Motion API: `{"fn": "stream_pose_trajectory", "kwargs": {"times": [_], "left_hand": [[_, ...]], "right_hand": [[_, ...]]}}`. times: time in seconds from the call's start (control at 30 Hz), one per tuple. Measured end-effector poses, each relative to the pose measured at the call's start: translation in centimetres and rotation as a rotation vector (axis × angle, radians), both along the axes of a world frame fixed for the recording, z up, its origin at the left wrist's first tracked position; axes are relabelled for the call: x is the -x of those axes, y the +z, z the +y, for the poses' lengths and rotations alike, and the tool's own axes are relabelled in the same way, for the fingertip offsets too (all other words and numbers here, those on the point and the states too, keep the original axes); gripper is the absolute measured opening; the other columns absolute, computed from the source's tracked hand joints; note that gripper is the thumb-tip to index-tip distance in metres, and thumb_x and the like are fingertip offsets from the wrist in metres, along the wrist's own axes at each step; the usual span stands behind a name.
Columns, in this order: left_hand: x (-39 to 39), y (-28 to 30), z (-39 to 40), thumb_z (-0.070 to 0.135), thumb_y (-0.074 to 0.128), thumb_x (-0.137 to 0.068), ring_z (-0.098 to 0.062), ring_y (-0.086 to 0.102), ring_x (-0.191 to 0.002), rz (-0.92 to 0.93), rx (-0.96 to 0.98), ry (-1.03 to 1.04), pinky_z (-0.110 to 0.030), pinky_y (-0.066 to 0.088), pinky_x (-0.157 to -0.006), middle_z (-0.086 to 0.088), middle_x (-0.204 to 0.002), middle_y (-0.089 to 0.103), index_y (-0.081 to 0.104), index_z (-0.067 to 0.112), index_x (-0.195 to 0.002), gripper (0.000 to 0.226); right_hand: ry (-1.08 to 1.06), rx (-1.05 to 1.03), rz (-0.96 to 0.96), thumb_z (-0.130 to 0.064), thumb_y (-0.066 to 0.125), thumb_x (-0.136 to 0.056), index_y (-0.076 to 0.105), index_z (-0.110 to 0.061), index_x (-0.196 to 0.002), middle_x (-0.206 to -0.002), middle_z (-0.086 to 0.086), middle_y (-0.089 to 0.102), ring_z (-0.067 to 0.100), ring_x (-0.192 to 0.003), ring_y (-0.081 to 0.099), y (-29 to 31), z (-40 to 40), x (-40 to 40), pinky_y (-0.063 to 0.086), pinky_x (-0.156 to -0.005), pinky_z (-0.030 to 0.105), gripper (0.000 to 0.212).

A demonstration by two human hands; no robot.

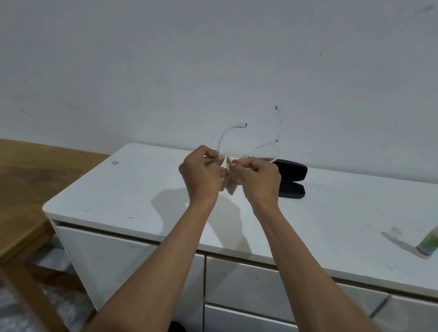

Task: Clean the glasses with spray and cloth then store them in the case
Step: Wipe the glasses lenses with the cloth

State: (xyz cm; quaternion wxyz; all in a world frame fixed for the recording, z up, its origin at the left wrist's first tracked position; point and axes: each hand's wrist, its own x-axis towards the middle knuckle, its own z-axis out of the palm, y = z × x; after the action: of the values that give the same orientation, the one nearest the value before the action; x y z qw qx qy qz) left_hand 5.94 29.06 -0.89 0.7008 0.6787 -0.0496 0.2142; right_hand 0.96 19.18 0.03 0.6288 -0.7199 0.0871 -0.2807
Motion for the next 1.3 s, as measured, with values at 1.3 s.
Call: {"fn": "stream_pose_trajectory", "kwargs": {"times": [1.3], "left_hand": [[-7.1,-8.1,15.2,-0.022,0.071,-0.076,-0.013,0.066,-0.070,-0.424,-0.845,0.067,-0.009,0.048,-0.073,-0.014,-0.087,0.073,0.068,-0.003,-0.084,0.020]], "right_hand": [[-0.032,0.059,0.158,-0.015,0.068,-0.083,0.079,-0.022,-0.087,-0.080,0.002,0.079,0.024,-0.080,0.074,-3.8,-5.2,-2.2,0.062,-0.086,0.051,0.014]]}}
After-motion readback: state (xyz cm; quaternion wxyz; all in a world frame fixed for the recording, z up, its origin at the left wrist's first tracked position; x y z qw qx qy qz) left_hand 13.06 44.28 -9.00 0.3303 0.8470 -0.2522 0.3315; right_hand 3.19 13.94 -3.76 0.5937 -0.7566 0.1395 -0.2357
